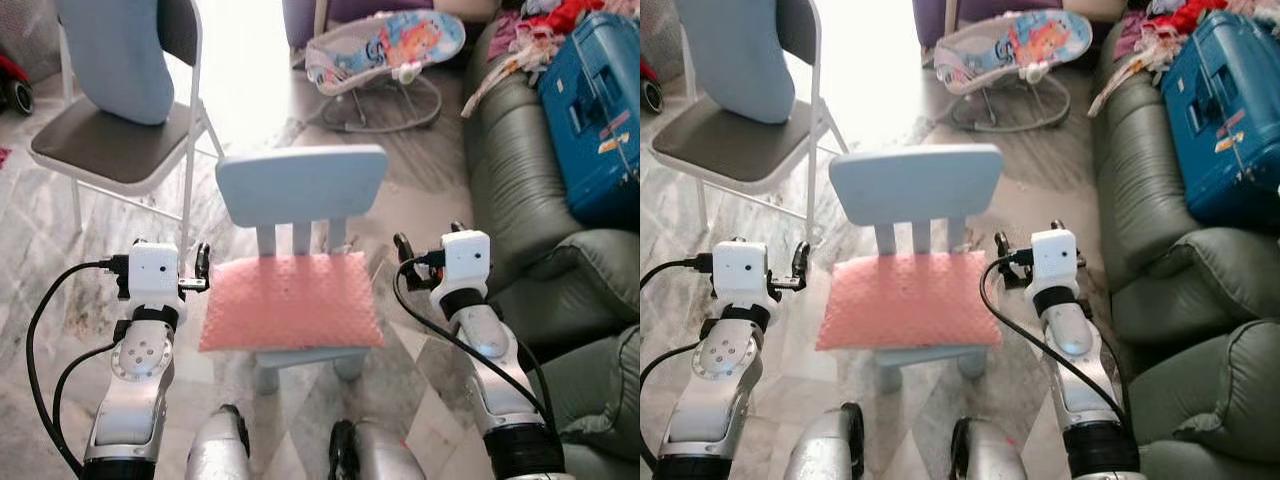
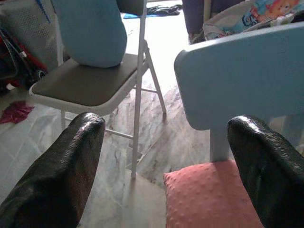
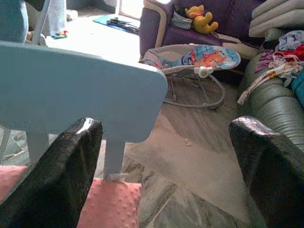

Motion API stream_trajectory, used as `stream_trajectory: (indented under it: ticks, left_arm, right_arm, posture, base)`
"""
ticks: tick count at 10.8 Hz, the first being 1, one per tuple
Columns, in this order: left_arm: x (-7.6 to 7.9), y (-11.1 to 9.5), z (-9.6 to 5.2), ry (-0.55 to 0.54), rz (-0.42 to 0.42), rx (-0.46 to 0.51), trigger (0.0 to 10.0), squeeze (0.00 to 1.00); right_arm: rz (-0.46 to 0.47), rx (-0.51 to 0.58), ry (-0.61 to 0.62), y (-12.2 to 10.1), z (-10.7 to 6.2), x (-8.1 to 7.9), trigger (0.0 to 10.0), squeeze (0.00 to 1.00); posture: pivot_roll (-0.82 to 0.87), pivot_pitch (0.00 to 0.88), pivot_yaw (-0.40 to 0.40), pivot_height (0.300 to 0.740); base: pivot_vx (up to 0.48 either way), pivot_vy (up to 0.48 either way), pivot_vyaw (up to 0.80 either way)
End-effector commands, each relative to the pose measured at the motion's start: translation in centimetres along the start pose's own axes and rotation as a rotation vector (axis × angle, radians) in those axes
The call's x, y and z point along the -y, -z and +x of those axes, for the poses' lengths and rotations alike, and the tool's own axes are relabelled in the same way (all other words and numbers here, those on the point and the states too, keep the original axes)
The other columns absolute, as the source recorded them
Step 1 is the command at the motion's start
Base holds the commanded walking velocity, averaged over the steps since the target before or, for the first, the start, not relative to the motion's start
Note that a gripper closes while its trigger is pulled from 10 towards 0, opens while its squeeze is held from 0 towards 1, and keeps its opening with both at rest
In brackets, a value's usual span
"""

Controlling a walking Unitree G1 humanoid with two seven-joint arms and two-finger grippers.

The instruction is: Move the pillow to the sofa

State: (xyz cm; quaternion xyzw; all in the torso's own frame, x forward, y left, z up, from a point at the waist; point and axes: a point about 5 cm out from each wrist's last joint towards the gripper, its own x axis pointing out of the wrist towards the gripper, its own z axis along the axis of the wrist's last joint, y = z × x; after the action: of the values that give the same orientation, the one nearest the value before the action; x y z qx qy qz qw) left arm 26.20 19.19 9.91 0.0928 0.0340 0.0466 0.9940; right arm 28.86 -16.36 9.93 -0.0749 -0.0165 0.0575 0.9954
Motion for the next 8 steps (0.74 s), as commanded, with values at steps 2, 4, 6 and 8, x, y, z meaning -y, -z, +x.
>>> stream_trajectory:
  ticks: [2, 4, 6, 8]
  left_arm:
    - [0.16, -0.04, -0.14, 0.0, 0.003, -0.007, 10.0, 0.0]
    - [0.19, -0.03, -0.11, 0.001, -0.001, -0.009, 10.0, 0.0]
    - [0.12, -0.1, -0.11, -0.009, 0.005, -0.007, 10.0, 0.0]
    - [-0.15, -0.28, -0.07, -0.035, 0.022, 0.004, 10.0, 0.0]
  right_arm:
    - [0.003, -0.009, 0.002, 0.13, -0.43, 0.2, 10.0, 0.0]
    - [0.006, -0.009, -0.003, 0.07, -0.45, 0.14, 10.0, 0.0]
    - [0.003, -0.014, -0.007, 0.14, -0.4, 0.04, 10.0, 0.0]
    - [0.005, -0.014, -0.007, 0.12, -0.35, -0.07, 10.0, 0.0]
  posture:
    - [0.0, 0.231, -0.084, 0.627]
    - [0.0, 0.235, -0.086, 0.593]
    - [0.0, 0.239, -0.086, 0.593]
    - [0.01, 0.239, -0.084, 0.593]
  base:
    - [0.0, 0.0, 0.0]
    - [0.0, 0.0, 0.0]
    - [0.0, 0.0, 0.0]
    - [0.0, 0.0, 0.0]
